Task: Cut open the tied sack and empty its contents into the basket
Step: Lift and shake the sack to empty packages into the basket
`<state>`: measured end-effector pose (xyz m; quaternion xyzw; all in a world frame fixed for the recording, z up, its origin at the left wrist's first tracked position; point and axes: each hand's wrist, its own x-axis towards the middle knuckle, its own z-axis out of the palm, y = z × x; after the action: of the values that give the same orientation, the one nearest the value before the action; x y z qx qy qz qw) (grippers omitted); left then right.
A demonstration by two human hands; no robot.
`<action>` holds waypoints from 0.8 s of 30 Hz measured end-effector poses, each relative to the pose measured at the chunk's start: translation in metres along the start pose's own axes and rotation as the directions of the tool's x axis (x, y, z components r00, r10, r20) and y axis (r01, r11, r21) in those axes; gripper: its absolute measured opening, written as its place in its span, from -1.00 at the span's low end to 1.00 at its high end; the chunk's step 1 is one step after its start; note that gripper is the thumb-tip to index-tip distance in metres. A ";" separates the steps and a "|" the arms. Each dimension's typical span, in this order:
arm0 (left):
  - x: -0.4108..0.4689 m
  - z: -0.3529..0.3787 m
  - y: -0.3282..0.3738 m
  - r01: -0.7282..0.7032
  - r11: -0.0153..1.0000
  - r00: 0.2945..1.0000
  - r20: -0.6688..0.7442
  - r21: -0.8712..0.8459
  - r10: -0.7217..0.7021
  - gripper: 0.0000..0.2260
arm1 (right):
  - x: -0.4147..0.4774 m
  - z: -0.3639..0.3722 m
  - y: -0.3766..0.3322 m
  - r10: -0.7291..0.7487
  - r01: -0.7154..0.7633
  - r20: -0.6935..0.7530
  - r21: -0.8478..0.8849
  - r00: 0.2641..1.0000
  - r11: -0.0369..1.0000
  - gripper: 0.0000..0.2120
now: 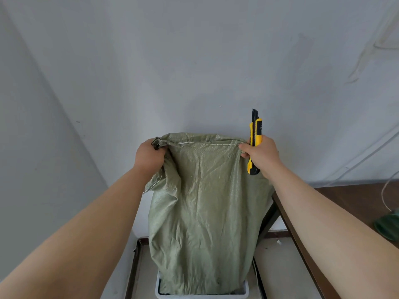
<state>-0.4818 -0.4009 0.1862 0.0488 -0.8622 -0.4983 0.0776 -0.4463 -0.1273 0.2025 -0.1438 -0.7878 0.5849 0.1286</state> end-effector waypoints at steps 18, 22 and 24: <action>-0.005 0.004 -0.022 0.024 1.000 0.999 0.027 -0.007 -0.024 -0.92 | 0.003 -0.001 0.026 0.070 -0.067 0.003 -0.282 0.998 0.957 -0.68; -0.006 0.014 -0.018 0.021 1.000 1.000 0.020 -0.003 -0.021 -0.95 | 0.001 0.002 0.042 0.058 -0.043 0.021 -0.432 0.998 0.901 -0.79; -0.005 0.017 -0.017 0.012 1.000 1.000 0.029 -0.004 -0.012 -0.89 | -0.002 0.003 0.051 0.107 -0.074 0.050 -0.444 0.993 0.893 -0.81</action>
<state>-0.4799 -0.3943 0.1627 0.0466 -0.8618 -0.5012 0.0622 -0.4414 -0.1164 0.1524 -0.1841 -0.8966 0.4012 0.0365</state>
